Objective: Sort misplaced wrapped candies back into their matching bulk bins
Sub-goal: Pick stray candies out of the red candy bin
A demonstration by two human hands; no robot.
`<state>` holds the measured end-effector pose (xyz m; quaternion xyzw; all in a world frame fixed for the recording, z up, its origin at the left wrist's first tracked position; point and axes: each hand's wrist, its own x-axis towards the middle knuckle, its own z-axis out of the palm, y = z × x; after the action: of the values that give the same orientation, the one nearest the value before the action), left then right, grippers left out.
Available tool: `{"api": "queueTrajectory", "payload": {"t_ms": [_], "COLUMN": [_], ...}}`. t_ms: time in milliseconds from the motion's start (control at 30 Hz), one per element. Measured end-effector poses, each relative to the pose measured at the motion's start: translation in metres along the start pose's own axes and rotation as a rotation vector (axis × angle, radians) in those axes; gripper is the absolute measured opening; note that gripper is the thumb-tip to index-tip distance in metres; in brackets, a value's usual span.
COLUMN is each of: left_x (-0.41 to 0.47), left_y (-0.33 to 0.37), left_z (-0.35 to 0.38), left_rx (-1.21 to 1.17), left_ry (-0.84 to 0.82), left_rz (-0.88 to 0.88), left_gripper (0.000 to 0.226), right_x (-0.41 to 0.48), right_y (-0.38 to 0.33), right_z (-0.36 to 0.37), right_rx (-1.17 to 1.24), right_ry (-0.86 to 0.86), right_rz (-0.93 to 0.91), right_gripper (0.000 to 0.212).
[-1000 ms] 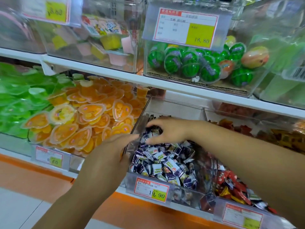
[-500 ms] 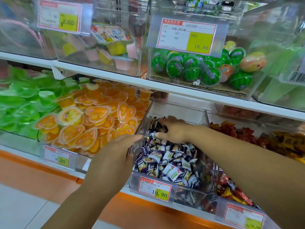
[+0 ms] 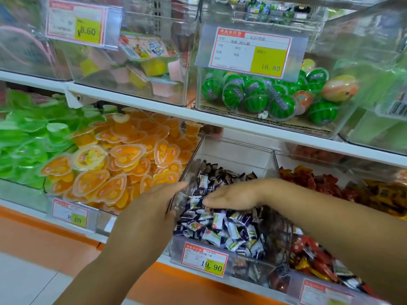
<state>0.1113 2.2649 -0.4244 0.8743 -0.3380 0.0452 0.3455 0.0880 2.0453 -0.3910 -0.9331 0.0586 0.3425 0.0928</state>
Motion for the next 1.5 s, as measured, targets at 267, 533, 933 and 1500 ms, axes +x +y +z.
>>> {"api": "queueTrajectory", "payload": {"t_ms": [267, 533, 933, 1500], "left_x": [0.0, -0.003, -0.003, -0.014], "left_y": [0.002, 0.005, 0.077, 0.192], "left_z": [-0.001, -0.001, 0.024, 0.12], "left_rx": [0.007, -0.002, 0.268, 0.247], "left_ry": [-0.024, -0.028, 0.178, -0.392], "left_rz": [-0.038, -0.052, 0.211, 0.441], "left_gripper": [0.061, 0.062, 0.038, 0.038], "right_x": [0.003, -0.007, -0.14, -0.185], "right_y": [0.019, 0.038, 0.083, 0.136], "right_z": [0.005, -0.003, 0.055, 0.162], "right_rx": [-0.169, 0.004, 0.426, 0.241], "right_ry": [-0.061, 0.47, 0.982, 0.87], "right_rz": [0.146, 0.111, -0.042, 0.083], "right_gripper": [0.094, 0.069, 0.043, 0.029]}}
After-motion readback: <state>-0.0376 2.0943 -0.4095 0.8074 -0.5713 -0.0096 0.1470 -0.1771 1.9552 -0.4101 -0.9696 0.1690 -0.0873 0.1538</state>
